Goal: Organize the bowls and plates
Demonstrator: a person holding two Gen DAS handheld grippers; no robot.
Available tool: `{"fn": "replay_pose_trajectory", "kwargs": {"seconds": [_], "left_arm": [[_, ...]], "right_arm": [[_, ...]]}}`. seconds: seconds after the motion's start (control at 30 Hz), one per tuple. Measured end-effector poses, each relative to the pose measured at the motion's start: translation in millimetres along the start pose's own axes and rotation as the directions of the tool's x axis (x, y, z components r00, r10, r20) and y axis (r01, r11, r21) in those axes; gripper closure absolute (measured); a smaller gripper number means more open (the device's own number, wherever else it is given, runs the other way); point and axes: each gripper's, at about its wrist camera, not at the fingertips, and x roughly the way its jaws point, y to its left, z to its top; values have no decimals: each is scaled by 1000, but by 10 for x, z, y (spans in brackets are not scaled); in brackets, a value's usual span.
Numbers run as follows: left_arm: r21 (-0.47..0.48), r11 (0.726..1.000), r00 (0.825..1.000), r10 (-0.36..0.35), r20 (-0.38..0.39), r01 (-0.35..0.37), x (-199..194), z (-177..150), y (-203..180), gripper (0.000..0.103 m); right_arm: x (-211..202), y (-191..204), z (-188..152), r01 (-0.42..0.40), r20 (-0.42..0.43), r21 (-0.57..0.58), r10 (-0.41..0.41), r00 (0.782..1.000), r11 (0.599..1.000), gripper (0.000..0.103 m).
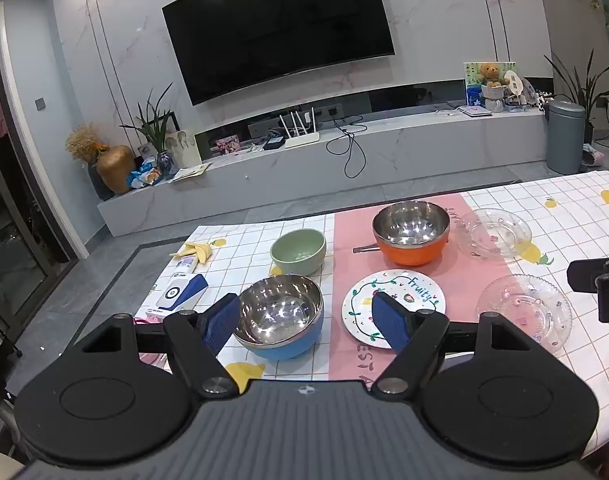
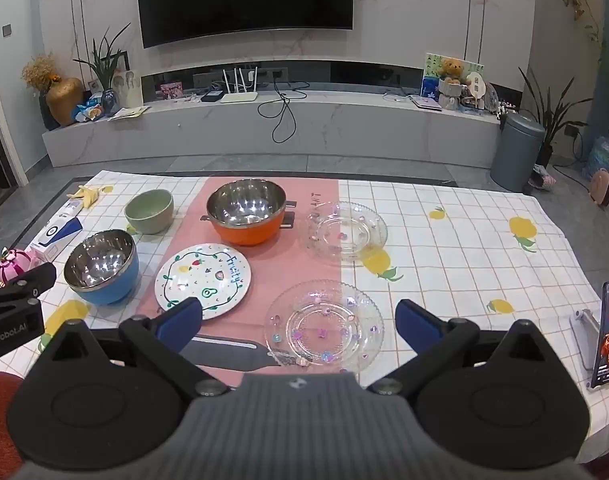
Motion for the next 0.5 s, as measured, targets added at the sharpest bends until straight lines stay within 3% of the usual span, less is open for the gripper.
{"fn": "replay_pose_trajectory", "kwargs": {"seconds": [0.5], "left_arm": [[2,1000,1000,-4,-2,4,-3,1,2,15]], "right_arm": [[-14,18,5,-1,-5,-4,1,1000,1000,3]]}}
